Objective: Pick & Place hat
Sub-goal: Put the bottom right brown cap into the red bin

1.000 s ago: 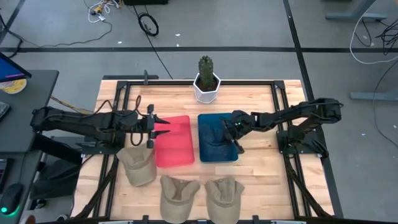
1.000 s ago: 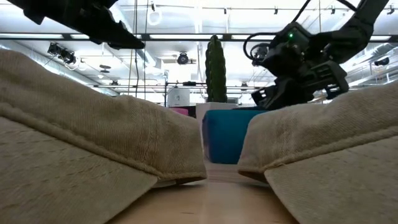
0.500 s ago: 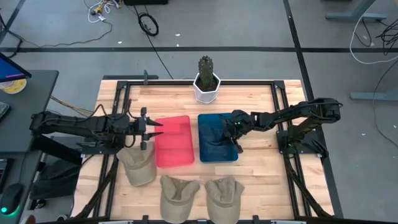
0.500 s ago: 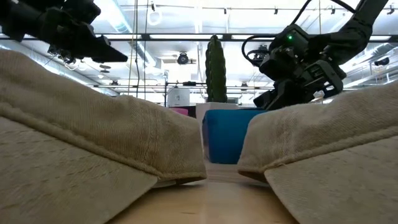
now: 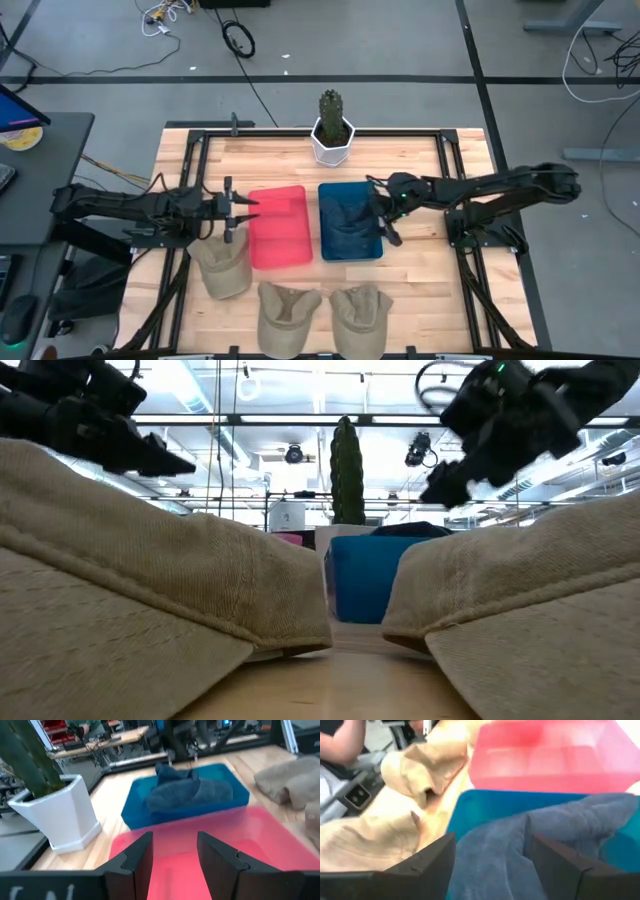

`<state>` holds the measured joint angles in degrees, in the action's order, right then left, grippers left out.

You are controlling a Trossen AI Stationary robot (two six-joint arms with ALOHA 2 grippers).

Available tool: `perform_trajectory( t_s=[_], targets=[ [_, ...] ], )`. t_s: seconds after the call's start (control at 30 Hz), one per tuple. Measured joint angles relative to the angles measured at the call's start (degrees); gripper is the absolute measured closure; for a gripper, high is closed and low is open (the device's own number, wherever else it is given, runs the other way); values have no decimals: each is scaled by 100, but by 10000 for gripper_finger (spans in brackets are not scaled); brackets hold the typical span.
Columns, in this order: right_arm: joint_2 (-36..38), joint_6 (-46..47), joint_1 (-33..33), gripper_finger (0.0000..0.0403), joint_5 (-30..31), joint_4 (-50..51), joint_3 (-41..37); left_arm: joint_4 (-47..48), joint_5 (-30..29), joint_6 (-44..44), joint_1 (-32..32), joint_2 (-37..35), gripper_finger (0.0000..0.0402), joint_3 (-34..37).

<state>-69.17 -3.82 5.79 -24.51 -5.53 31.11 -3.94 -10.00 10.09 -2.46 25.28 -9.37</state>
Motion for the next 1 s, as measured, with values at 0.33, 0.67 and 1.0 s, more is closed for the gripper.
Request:
perform_trajectory(
  t_s=[0.33, 0.67, 1.0],
  targets=[
    [1136, 965, -855, 147, 318, 404, 4, -99, 2, 4, 15, 7, 246, 138],
    [1428, 1413, -2036, 167, 935, 399, 201, -101, 0, 98, 15, 7, 246, 138],
    [1327, 1999, -3261, 170, 2643, 1986, 1229, -225, 0, -46, 15, 7, 246, 138]
  ],
)
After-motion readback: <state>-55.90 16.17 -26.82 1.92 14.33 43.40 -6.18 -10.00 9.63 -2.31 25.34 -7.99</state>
